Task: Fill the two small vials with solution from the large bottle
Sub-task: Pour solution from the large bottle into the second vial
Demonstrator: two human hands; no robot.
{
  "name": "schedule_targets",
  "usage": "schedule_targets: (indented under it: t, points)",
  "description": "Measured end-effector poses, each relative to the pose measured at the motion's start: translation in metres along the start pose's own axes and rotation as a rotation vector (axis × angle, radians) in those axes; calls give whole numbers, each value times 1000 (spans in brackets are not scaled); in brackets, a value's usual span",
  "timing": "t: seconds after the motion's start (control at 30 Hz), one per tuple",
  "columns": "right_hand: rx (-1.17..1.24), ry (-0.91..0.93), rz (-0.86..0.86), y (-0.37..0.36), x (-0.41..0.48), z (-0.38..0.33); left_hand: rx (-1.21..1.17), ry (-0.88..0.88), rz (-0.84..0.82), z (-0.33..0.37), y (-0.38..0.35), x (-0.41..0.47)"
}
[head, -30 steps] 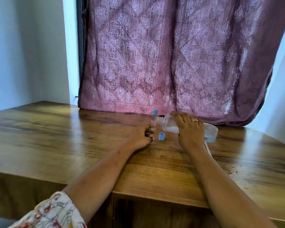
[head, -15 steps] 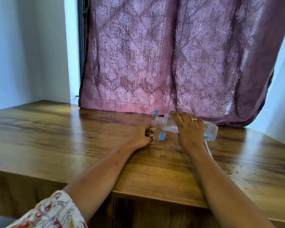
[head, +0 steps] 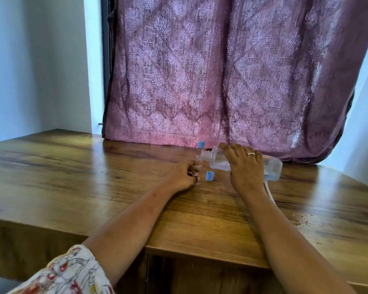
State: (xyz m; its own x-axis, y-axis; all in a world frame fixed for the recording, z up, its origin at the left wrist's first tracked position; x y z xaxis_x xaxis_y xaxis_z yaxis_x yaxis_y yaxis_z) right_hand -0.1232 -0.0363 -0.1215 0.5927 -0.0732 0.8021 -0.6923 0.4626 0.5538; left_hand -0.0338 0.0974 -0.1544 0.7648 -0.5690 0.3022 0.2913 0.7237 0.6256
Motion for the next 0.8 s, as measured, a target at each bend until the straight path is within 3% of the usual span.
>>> schedule_targets:
  t: [0.8]
  points:
    - [-16, 12, 19, 1, -1, 1, -13, 16, -16, -6, -4, 7]
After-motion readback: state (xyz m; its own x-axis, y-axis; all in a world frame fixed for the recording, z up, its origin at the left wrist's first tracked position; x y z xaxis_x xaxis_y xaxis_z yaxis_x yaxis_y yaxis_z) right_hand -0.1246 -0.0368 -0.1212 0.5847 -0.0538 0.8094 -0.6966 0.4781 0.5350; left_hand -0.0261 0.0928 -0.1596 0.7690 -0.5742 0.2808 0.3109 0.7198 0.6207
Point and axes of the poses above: each hand's wrist, its own x-axis towards the middle knuckle, its own y-axis out of the back of the hand, z = x × y, the point moved 5 cm from there along x, towards the middle knuckle, and after that the axes turned 3 degrees about z, right-handed, at the moved point
